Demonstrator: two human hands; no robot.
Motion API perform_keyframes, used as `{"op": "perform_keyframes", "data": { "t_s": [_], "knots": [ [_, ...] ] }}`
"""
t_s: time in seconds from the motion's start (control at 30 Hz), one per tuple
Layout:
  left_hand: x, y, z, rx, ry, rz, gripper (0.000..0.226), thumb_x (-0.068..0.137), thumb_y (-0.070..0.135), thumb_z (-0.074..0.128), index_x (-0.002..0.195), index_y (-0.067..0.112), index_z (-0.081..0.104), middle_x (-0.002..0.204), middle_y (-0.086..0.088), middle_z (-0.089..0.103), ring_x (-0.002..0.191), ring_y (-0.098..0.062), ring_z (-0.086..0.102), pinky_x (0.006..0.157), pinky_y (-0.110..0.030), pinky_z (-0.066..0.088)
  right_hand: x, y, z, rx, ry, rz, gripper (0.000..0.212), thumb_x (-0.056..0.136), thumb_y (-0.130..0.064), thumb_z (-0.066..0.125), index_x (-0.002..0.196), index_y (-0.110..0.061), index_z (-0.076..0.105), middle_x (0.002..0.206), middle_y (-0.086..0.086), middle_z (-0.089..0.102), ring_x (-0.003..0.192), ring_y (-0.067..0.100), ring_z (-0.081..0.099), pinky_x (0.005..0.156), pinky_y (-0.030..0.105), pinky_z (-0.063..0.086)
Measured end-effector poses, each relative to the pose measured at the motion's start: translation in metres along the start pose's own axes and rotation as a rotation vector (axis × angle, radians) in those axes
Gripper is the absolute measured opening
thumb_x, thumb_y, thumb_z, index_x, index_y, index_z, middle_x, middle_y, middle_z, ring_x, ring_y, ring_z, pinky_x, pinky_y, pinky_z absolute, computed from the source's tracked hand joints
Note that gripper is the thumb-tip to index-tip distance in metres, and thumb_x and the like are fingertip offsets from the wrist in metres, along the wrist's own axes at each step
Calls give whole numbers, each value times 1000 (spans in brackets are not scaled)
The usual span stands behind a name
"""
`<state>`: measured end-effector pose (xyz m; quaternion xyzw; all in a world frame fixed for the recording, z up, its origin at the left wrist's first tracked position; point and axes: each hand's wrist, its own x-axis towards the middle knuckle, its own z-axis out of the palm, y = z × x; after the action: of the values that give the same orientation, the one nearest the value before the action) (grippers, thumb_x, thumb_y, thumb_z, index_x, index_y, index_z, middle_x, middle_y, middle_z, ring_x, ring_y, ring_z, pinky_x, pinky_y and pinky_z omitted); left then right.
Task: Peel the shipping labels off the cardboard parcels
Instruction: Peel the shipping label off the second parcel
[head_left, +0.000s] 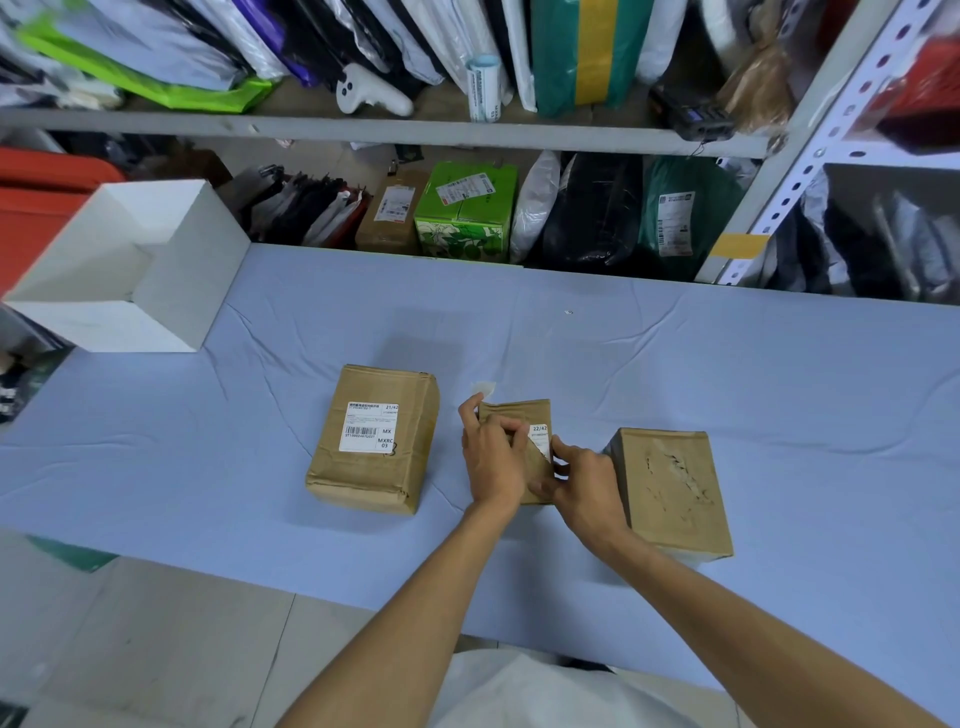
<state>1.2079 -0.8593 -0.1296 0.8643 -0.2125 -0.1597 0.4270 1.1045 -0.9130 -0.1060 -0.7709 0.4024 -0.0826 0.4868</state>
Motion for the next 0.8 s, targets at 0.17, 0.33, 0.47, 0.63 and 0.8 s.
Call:
{"op": "perform_keyframes", "data": {
  "t_s": [0.17, 0.33, 0.47, 0.63, 0.8],
  "knots": [
    [0, -2, -2, -8, -18, 13, 10, 89, 19, 63, 79, 17, 60, 149, 4, 25, 128, -16, 47, 94, -36, 45, -1, 0, 0, -6, 1, 1, 39, 76, 5, 71, 113, -3, 66, 83, -2, 65, 74, 8, 62, 63, 11, 50],
    [-4, -4, -5, -17, -40, 50, 8, 90, 20, 61, 85, 13, 62, 149, 6, 24, 116, -11, 55, 85, -30, 46, -1, 0, -1, 14, -13, 12, 42, 76, 6, 70, 116, -4, 65, 86, -3, 65, 75, 1, 60, 59, 5, 48],
    [-4, -8, -11, -82, -37, 79, 10, 91, 14, 60, 100, 13, 57, 141, 4, 32, 98, 7, 52, 89, -34, 48, -2, -1, -1, 26, -12, 35, 43, 77, 5, 69, 118, -6, 64, 87, -5, 65, 75, -4, 60, 61, 9, 49],
    [1, -10, -14, -72, -83, 115, 12, 85, 14, 68, 95, 16, 63, 143, 4, 30, 126, -3, 46, 94, -25, 44, -2, -4, -2, 30, -15, 34, 43, 78, 6, 68, 120, -3, 63, 86, -4, 63, 83, 10, 64, 70, 20, 52],
    [3, -9, -10, -74, -73, 80, 10, 81, 20, 73, 86, 19, 65, 144, 5, 30, 126, -10, 49, 97, -29, 43, -1, -2, -1, 39, -19, 40, 47, 78, 7, 69, 124, -1, 60, 89, -3, 62, 87, 10, 60, 68, 16, 49]
  ]
}}
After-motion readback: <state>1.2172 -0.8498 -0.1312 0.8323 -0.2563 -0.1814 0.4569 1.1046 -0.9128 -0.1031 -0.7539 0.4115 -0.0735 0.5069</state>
